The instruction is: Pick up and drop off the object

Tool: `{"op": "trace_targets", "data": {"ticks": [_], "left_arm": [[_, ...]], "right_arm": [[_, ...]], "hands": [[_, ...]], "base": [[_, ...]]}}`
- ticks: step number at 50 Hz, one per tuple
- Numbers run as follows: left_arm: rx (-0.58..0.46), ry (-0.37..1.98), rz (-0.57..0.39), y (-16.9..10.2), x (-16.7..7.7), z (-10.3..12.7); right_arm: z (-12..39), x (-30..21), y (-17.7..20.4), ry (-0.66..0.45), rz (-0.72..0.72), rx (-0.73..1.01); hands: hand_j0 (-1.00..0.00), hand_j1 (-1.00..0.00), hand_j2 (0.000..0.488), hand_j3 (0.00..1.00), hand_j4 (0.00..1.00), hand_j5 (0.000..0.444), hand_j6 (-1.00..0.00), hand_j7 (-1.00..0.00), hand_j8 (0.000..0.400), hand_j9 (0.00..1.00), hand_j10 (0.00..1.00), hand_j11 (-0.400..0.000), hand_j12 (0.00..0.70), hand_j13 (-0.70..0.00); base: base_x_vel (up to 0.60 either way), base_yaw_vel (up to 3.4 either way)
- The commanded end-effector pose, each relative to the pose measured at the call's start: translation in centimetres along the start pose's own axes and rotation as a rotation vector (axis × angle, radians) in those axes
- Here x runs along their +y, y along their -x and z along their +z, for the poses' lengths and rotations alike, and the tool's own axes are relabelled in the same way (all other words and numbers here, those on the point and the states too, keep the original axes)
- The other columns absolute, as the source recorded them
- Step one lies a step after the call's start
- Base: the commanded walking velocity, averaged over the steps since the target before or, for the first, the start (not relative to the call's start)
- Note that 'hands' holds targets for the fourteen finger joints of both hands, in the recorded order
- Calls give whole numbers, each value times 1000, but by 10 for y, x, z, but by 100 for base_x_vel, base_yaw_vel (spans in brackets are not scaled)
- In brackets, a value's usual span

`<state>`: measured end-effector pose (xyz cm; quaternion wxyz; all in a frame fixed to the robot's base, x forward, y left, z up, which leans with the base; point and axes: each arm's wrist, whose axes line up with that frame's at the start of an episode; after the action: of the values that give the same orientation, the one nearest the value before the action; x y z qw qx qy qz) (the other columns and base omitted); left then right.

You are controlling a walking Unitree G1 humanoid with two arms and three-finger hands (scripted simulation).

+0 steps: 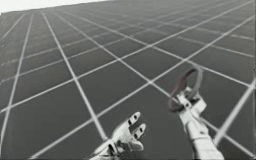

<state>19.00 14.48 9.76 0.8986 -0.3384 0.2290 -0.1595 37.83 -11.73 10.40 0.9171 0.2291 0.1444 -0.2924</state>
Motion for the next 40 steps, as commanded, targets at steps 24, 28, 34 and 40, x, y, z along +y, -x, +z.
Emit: {"op": "trace_targets", "data": {"ticks": [24, 28, 34, 40], "left_arm": [[-13, 20, -5, 3, 4, -1], [-13, 20, -5, 3, 4, -1], [-13, 20, -5, 3, 4, -1], [-13, 20, -5, 3, 4, -1]], "right_arm": [[7, 11, 6, 6, 30, -38], [7, 11, 6, 6, 30, -38], [7, 11, 6, 6, 30, -38], [7, 11, 6, 6, 30, -38]], "hands": [[0, 0, 0, 1000, 1000, 0, 0, 0, 0, 1000, 1000, -400, 0, -700], [0, 0, 0, 1000, 1000, 0, 0, 0, 0, 1000, 1000, -400, 0, -700], [0, 0, 0, 1000, 1000, 0, 0, 0, 0, 1000, 1000, -400, 0, -700], [0, 0, 0, 1000, 1000, 0, 0, 0, 0, 1000, 1000, -400, 0, -700]], "base": [[17, -172], [9, -358], [10, -320], [12, -264]]}}
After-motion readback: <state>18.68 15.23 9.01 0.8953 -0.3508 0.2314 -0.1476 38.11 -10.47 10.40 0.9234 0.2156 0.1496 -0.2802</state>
